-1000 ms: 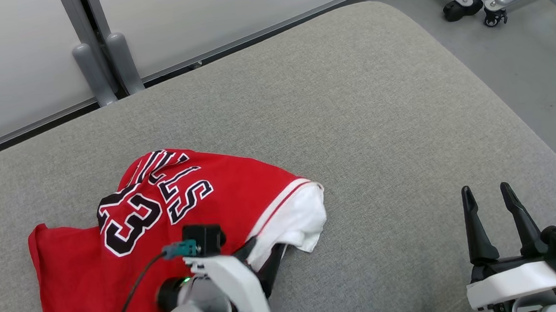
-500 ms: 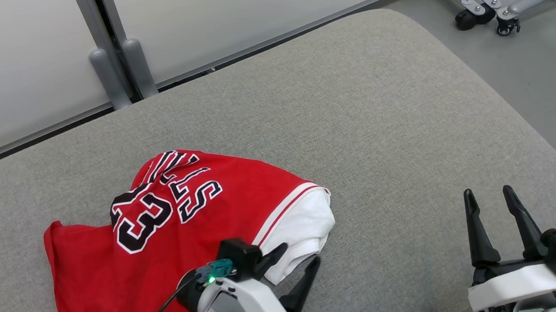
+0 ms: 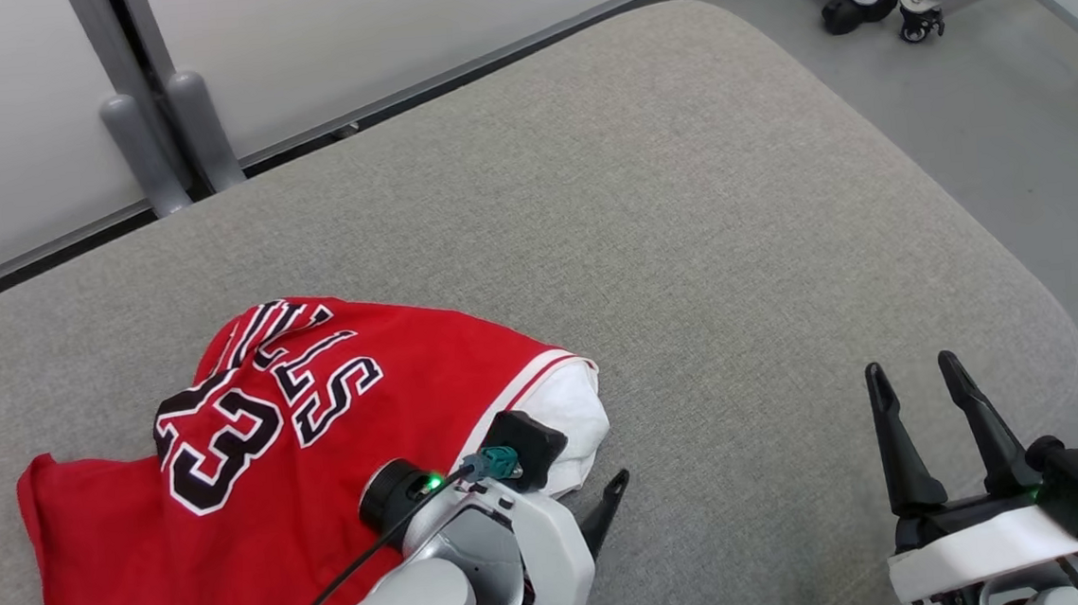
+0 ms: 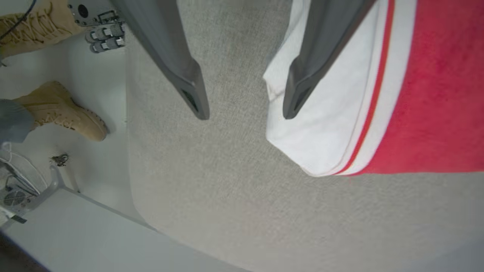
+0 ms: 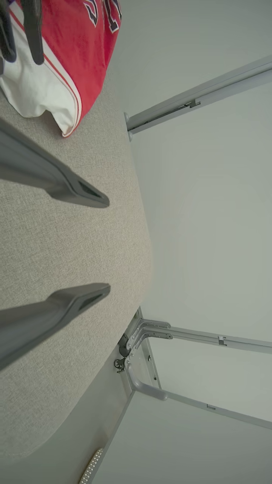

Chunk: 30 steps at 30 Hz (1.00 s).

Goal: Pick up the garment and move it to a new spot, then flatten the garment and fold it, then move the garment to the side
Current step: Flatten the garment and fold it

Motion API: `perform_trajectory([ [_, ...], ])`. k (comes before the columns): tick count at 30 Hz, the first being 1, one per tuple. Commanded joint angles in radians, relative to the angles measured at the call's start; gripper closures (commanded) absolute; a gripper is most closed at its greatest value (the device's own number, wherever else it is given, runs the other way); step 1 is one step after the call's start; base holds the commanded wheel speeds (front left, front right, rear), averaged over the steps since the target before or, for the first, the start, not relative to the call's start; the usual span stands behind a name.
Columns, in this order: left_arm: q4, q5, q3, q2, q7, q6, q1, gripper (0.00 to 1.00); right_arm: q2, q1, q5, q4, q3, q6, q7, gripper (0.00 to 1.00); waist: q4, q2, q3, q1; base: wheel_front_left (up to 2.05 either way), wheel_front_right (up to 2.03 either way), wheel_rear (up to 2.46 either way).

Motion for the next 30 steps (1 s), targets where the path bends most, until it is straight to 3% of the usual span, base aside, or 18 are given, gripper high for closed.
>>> perform_trajectory([
  [1, 0.043, 0.009, -0.003, 0.001, 0.005, 0.001, -0.022, 0.0, -0.005, -0.009, 0.014, -0.003, -0.012, 0.0, -0.005, 0.0, -0.022, -0.0001, 0.029, 0.0, 0.0, 0.0, 0.0],
  [10, 0.256, 0.026, -0.019, 0.025, 0.004, -0.012, -0.046, 0.0, -0.005, 0.0, 0.043, -0.007, -0.031, 0.0, -0.005, 0.0, -0.029, -0.0001, 0.056, 0.0, 0.0, 0.0, 0.0],
  [11, 0.27, 0.025, -0.017, 0.023, -0.002, -0.012, -0.048, 0.46, -0.005, -0.005, 0.044, -0.004, -0.028, 0.0, -0.005, 0.0, -0.029, -0.0001, 0.056, 0.0, 0.0, 0.0, 0.0],
  [12, 0.279, 0.019, -0.012, 0.018, -0.008, -0.014, -0.051, 0.85, -0.005, -0.01, 0.044, -0.003, -0.026, 0.0, -0.005, 0.0, -0.029, -0.0001, 0.055, 0.0, 0.0, 0.0, 0.0],
  [13, 0.283, 0.008, -0.005, 0.011, -0.015, -0.023, -0.053, 1.0, -0.005, -0.012, 0.044, -0.001, -0.024, 0.0, -0.005, 0.0, -0.028, -0.0001, 0.054, 0.0, 0.0, 0.0, 0.0],
  [21, 0.175, -0.172, 0.119, -0.053, -0.073, -0.104, -0.02, 1.0, -0.005, -0.006, 0.032, 0.002, -0.023, 0.0, -0.005, 0.0, -0.015, -0.0001, 0.043, 0.0, 0.0, 0.0, 0.0],
  [26, 0.086, -0.342, 0.169, -0.081, 0.0, -0.174, 0.027, 1.0, -0.005, -0.006, 0.025, 0.004, -0.024, 0.0, -0.005, 0.0, -0.012, -0.0001, 0.045, 0.0, 0.0, 0.0, 0.0],
  [27, 0.068, -0.379, 0.173, -0.084, 0.022, -0.187, 0.038, 0.94, -0.005, -0.008, 0.024, 0.004, -0.023, 0.0, -0.005, 0.0, -0.012, -0.0001, 0.046, 0.0, 0.0, 0.0, 0.0],
  [29, 0.05, -0.447, 0.176, -0.091, 0.061, -0.203, 0.066, 0.25, -0.005, -0.012, 0.022, 0.006, -0.024, 0.0, -0.005, 0.0, -0.012, -0.0001, 0.049, 0.0, 0.0, 0.0, 0.0],
  [30, 0.048, -0.444, 0.165, -0.085, 0.071, -0.208, 0.067, 0.0, -0.005, -0.014, 0.022, 0.006, -0.023, 0.0, -0.005, 0.0, -0.014, -0.0001, 0.051, 0.0, 0.0, 0.0, 0.0],
])
